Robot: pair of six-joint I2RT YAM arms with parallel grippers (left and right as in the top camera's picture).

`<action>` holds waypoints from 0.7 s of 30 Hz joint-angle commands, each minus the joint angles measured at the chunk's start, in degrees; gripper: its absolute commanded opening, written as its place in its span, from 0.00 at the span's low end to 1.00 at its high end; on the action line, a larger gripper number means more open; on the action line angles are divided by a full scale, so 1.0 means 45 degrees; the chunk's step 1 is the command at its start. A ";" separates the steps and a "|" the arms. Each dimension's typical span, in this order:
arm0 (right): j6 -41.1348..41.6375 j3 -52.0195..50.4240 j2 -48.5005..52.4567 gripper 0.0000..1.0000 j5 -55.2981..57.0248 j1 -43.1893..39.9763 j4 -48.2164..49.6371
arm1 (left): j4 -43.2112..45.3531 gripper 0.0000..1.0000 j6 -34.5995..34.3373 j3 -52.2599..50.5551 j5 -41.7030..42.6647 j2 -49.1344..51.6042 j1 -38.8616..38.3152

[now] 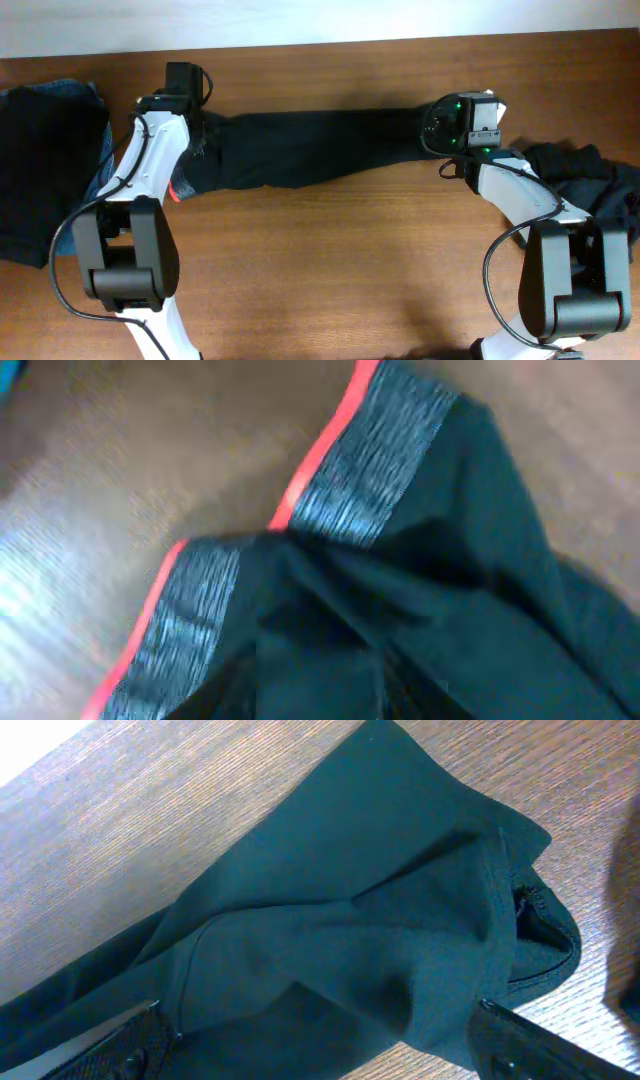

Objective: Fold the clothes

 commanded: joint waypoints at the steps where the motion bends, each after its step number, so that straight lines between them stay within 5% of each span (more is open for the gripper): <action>1: -0.0136 0.0117 -0.0277 0.99 -0.0131 -0.0044 -0.0005 | 0.0607 0.36 0.1860 0.0214 -0.0646 0.0447 -0.0005; 14: -0.0141 0.0117 -0.0277 0.99 -0.0457 -0.0044 -0.0005 | 0.1671 0.37 0.3764 0.0214 -0.0646 0.1326 0.0000; 21: -0.0141 0.0117 -0.0277 0.99 -0.0461 -0.0044 -0.0010 | 0.1923 0.17 0.3759 0.0214 -0.0597 0.1593 -0.0015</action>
